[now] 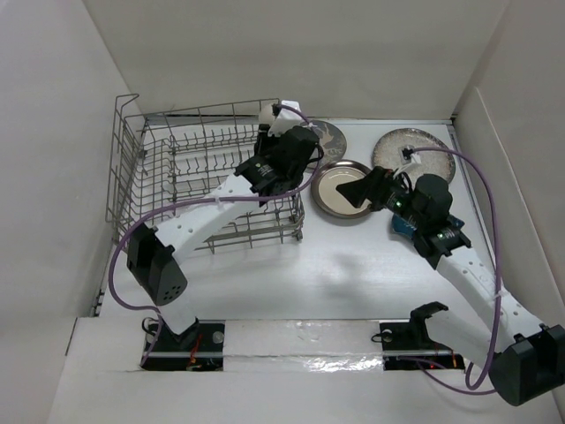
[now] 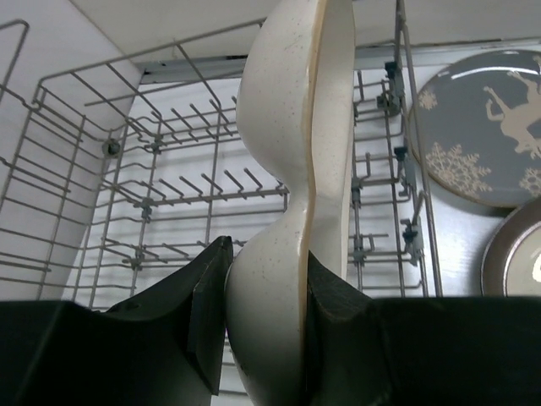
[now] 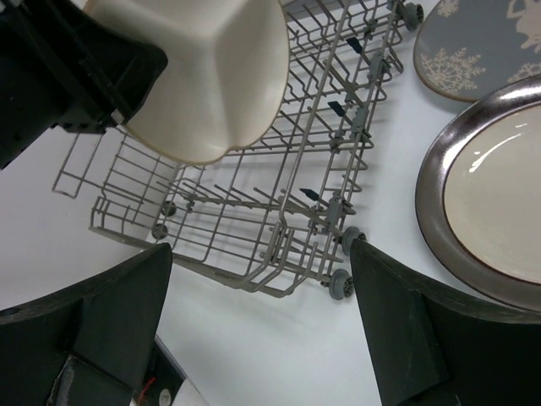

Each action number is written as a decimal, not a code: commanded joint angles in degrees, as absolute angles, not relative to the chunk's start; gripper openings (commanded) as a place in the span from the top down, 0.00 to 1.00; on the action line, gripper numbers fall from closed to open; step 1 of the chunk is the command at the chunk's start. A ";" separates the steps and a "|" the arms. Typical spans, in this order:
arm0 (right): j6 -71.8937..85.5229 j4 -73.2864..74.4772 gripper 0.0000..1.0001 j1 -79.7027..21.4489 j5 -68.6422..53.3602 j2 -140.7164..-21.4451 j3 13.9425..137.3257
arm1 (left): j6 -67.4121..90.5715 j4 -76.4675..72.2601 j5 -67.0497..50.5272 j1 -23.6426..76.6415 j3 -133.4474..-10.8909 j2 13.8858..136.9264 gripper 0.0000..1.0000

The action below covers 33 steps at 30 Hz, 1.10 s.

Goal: Load the plates into the dish rack

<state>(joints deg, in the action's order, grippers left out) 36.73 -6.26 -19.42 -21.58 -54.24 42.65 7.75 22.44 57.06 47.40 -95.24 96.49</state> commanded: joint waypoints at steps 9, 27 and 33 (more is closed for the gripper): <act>35.24 -7.12 0.09 -18.72 -22.59 -53.96 40.87 | 19.69 22.58 62.04 50.62 -92.02 90.09 1.00; 35.33 -7.73 0.10 -18.72 -23.29 -56.16 40.87 | 16.79 19.70 70.40 53.61 -88.16 84.46 1.00; 35.24 -7.65 0.10 -18.72 -23.12 -56.51 40.96 | 21.00 23.46 68.91 53.61 -86.75 87.19 1.00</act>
